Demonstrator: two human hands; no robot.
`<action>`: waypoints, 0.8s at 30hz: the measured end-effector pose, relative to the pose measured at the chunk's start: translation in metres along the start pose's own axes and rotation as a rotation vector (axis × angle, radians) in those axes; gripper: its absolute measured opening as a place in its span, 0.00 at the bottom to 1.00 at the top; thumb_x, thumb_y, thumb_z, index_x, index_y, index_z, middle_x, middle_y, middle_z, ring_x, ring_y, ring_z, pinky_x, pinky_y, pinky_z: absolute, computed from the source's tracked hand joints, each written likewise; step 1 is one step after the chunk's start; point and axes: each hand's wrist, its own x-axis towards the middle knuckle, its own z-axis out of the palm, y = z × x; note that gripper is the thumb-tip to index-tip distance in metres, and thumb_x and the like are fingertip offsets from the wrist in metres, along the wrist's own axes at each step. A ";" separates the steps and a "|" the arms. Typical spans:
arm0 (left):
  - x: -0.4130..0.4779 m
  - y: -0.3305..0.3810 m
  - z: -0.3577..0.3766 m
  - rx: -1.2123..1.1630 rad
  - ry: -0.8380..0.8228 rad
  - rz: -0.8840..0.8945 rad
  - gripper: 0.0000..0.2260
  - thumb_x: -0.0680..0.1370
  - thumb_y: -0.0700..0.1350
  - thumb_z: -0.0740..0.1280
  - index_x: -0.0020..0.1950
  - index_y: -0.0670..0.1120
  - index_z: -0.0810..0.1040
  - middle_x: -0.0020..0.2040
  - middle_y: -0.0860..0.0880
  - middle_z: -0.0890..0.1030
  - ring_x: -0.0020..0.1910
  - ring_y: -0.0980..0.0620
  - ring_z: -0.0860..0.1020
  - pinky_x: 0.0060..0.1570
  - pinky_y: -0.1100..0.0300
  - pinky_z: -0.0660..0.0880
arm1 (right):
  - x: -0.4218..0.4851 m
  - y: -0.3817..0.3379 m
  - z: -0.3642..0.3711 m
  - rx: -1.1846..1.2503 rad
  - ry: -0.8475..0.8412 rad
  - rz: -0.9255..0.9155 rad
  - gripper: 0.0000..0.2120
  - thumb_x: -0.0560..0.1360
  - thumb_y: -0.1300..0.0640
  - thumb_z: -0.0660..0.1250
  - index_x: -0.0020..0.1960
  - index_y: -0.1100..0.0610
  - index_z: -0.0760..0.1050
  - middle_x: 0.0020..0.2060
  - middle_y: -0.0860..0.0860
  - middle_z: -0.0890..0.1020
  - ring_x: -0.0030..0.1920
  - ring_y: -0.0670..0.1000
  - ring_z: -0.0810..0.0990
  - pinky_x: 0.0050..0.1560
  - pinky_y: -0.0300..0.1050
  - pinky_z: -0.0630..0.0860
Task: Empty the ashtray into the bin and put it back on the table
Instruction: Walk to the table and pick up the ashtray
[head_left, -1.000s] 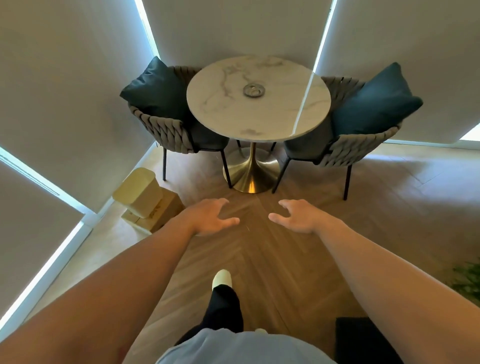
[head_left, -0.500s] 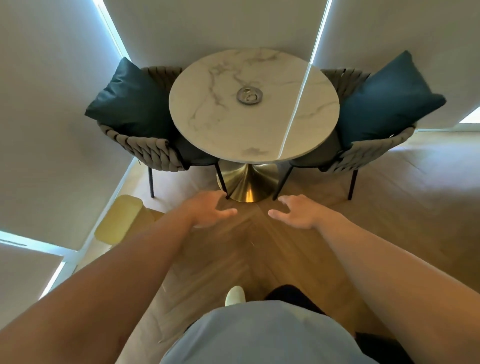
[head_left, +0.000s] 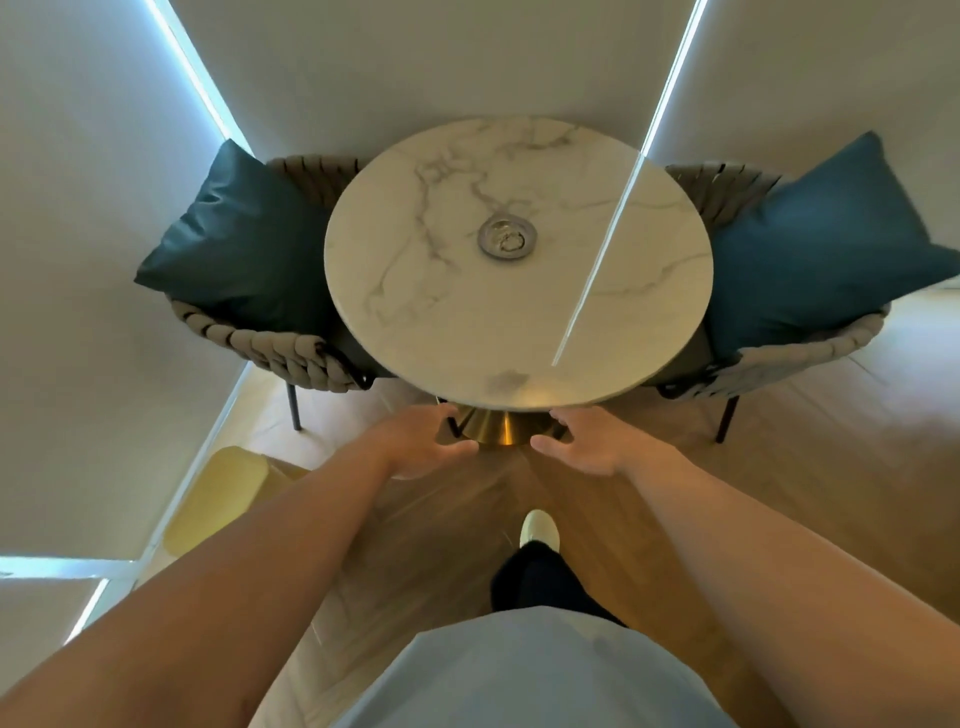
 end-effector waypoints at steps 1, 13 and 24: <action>0.012 0.002 -0.007 -0.005 -0.004 0.002 0.36 0.73 0.68 0.61 0.76 0.51 0.61 0.75 0.48 0.66 0.71 0.48 0.67 0.67 0.52 0.65 | 0.010 0.004 -0.010 -0.006 -0.009 0.000 0.37 0.76 0.33 0.59 0.77 0.54 0.61 0.74 0.53 0.70 0.71 0.54 0.70 0.66 0.47 0.68; 0.148 0.027 -0.087 0.012 0.027 -0.083 0.39 0.72 0.72 0.59 0.75 0.51 0.61 0.75 0.50 0.66 0.71 0.48 0.67 0.68 0.48 0.66 | 0.125 0.045 -0.136 -0.086 -0.040 -0.004 0.41 0.75 0.30 0.57 0.77 0.57 0.61 0.74 0.54 0.70 0.71 0.56 0.70 0.65 0.48 0.66; 0.253 0.003 -0.148 0.025 0.038 -0.053 0.38 0.73 0.69 0.62 0.76 0.49 0.59 0.76 0.49 0.65 0.72 0.50 0.65 0.68 0.51 0.64 | 0.217 0.038 -0.187 -0.020 -0.025 0.057 0.34 0.77 0.34 0.60 0.70 0.61 0.69 0.66 0.59 0.77 0.66 0.59 0.75 0.63 0.51 0.71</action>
